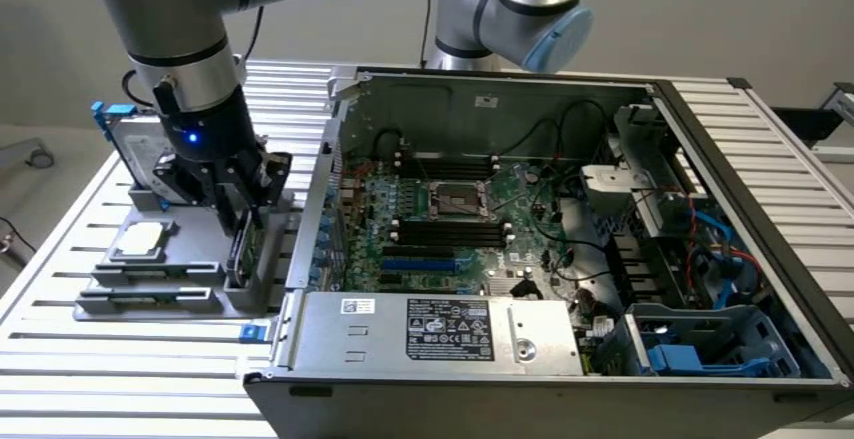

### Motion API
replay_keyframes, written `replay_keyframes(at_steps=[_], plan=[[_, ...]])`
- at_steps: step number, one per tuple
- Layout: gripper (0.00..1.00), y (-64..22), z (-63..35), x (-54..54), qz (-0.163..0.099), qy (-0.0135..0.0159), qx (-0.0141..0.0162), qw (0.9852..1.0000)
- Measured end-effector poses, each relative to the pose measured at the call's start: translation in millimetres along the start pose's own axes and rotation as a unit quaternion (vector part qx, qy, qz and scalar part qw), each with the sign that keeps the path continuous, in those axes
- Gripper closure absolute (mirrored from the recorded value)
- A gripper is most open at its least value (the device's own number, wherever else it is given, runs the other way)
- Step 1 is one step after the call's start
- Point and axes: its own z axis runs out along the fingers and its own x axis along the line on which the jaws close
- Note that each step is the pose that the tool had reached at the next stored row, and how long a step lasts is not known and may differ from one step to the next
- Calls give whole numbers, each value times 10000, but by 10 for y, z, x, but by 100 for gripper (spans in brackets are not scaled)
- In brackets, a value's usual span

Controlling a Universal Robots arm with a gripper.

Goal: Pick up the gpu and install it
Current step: 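Pick up the gpu and move the gpu toward the slot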

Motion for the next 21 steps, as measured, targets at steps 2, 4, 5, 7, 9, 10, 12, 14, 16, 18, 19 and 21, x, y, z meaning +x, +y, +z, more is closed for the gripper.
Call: replay_keyframes(at_steps=[2,4,5,7,9,10,12,14,16,18,19,21], plan=[[58,0,3,0,1,-1,-2,10000],[58,0,13,-1,3,-3,-4,10000],[58,0,17,-2,3,-2,-4,10000],[58,0,27,-4,4,-3,-6,10000],[58,0,33,-11,5,-3,-8,10000],[58,0,35,-14,6,-3,-10,10000],[58,-1,38,-15,8,-3,-14,10000],[58,-1,41,-16,10,-4,-21,10000],[58,0,45,-16,11,-5,-32,10000],[58,0,46,-16,12,-6,-48,10000],[58,0,47,-16,13,-6,-56,10000],[60,0,48,-16,16,-7,-63,10000]])
